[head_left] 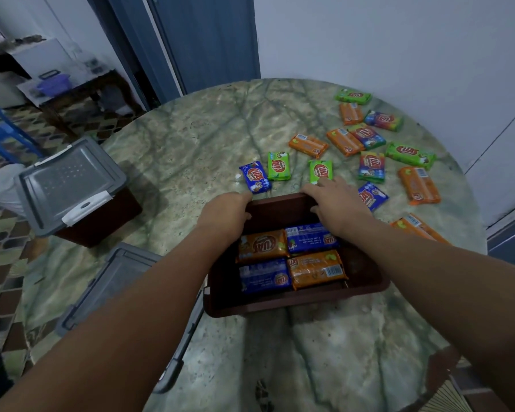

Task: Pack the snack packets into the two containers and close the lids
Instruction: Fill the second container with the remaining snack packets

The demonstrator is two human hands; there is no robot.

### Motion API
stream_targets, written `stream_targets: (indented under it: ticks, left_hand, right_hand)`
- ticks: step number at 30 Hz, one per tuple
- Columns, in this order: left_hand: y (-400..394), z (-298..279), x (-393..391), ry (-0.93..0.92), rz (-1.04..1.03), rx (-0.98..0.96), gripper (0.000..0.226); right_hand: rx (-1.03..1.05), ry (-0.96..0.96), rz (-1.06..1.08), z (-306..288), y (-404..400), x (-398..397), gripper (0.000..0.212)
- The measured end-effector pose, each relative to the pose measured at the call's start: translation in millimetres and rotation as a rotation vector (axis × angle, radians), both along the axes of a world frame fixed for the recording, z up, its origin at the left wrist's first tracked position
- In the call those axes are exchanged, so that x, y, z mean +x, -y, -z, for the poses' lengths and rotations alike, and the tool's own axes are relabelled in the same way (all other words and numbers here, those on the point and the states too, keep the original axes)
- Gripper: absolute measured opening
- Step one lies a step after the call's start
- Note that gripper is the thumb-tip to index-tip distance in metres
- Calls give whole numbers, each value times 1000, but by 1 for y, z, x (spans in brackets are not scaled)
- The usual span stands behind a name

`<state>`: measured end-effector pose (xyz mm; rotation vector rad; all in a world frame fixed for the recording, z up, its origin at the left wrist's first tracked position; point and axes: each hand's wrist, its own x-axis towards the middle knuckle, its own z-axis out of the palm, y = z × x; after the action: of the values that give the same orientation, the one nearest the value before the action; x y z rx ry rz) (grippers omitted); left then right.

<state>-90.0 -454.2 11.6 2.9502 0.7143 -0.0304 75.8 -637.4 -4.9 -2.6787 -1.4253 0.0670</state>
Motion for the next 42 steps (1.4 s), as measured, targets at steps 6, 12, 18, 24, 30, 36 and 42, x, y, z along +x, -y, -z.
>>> stream_targets:
  ticks: [6,12,18,24,30,36,42]
  left_hand:
    - [-3,-9,7,-126,-6,-46,33]
    - [30,-35,50,-6,79,-134,65]
    - [89,-45,109,111,280,-115,41]
    - [140,-37,155,44,392,-97,35]
    - [173,-19,187,-54,445,-96,32]
    - [178,7,207,-159,430,-31,14]
    - [180,18,231,-257,369,135,5]
  right_hand:
    - [20,-53,-15,-1,2,1,48]
    - [403,-238,170,-7,26,12,38]
    - [467,-243,391,2,81,42,28]
    - [396,-242,539,10,136,58,35]
    - [385,-274,579,25,166,69,54]
    - [286,-346,612,43,179,82,43]
    - [218,-393,617,55,184,88,44]
